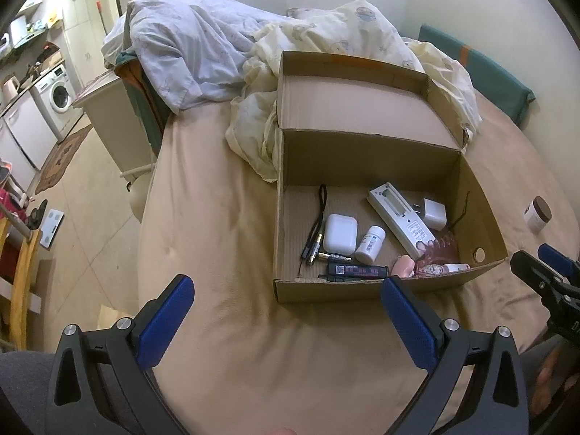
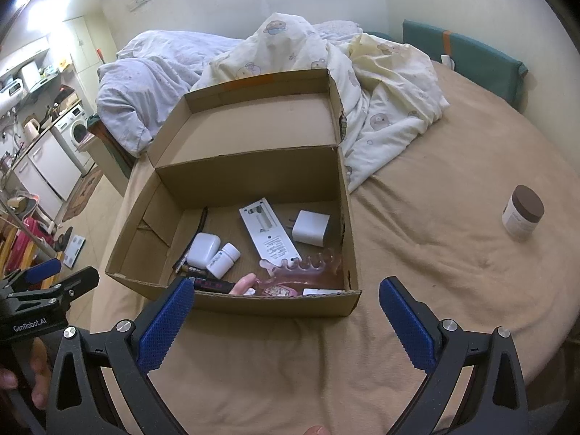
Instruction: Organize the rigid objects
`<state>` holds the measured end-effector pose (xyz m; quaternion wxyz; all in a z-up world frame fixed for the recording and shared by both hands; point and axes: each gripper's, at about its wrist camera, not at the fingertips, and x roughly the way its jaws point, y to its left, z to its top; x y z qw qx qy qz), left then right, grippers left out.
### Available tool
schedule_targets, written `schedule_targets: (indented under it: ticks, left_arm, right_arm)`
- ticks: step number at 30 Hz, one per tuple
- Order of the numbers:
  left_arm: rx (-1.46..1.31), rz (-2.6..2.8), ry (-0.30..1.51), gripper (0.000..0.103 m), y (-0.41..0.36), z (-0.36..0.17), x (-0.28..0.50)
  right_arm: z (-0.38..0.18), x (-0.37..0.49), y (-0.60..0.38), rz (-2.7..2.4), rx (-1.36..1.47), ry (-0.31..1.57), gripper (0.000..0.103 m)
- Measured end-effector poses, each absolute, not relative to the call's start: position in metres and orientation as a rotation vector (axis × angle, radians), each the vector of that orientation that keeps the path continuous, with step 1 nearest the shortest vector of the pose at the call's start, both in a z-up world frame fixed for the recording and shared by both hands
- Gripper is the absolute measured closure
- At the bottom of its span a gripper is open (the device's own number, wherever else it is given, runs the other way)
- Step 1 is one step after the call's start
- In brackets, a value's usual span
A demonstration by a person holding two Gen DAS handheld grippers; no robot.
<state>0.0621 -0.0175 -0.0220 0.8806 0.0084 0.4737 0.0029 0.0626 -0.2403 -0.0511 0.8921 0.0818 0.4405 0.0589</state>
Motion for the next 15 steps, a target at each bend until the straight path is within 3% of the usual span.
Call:
schedule_targets:
  ticks: [15]
  left_arm:
    - [0.012, -0.013, 0.989, 0.000, -0.0153, -0.0219, 0.0604]
  right_arm:
    - [-0.0509, 0.0632, -0.2460, 0.118, 0.180, 0.913, 0.000]
